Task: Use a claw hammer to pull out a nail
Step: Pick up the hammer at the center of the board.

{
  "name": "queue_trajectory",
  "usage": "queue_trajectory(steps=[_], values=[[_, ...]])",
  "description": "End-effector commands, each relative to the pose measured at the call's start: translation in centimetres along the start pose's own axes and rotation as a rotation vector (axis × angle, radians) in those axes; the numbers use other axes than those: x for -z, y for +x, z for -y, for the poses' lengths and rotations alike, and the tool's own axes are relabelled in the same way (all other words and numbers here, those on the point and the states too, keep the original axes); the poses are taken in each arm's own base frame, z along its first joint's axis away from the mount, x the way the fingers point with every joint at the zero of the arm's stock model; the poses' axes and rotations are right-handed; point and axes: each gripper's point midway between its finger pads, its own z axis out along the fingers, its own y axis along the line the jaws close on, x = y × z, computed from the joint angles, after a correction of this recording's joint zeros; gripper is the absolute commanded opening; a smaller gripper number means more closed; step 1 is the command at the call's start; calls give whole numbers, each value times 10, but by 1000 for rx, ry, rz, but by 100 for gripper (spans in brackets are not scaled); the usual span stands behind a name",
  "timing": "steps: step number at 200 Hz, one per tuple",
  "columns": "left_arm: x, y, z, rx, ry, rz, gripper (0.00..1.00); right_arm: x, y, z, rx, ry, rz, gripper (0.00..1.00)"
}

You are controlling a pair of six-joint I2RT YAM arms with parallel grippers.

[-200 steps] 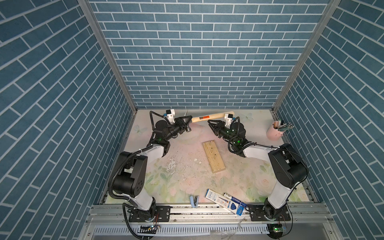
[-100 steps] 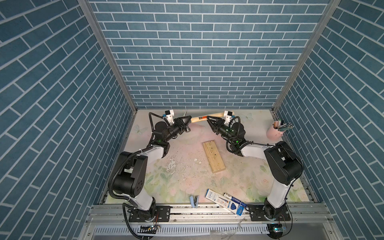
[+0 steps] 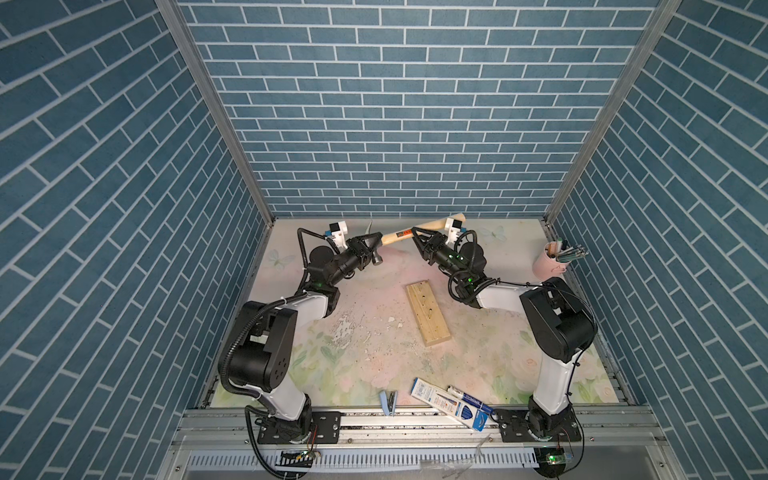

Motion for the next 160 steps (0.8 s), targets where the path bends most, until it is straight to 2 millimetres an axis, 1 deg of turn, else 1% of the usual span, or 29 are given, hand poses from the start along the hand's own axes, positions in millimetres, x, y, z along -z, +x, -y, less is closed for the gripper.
queue_trajectory(steps=[1, 35, 58, 60, 66, 81, 97, 125, 160], values=[[8, 3, 51, -90, 159, -2, 0, -9, -7, -16, -31, -54, 24, 38], [14, 19, 39, -92, 130, -33, 0, -15, -10, -17, -22, -54, 25, 38], [14, 25, 39, -95, 136, -49, 0, -18, -11, -14, -23, -48, 24, 38], [16, 28, 33, -85, 122, -53, 0, -18, -11, -13, -23, -48, 25, 38], [17, 31, 30, -81, 119, -61, 0, -19, -10, -13, -23, -48, 23, 38], [15, 38, 30, -81, 123, -81, 0, -22, -10, -11, -26, -48, 17, 38], [14, 43, 28, -79, 123, -99, 0, -25, -7, -11, -26, -50, 5, 35], [12, 53, 28, -76, 129, -127, 0, -30, -2, -10, -28, -49, -19, 35], [6, 70, 28, -68, 140, -164, 0, -34, 3, -9, -33, -54, -33, 35]])
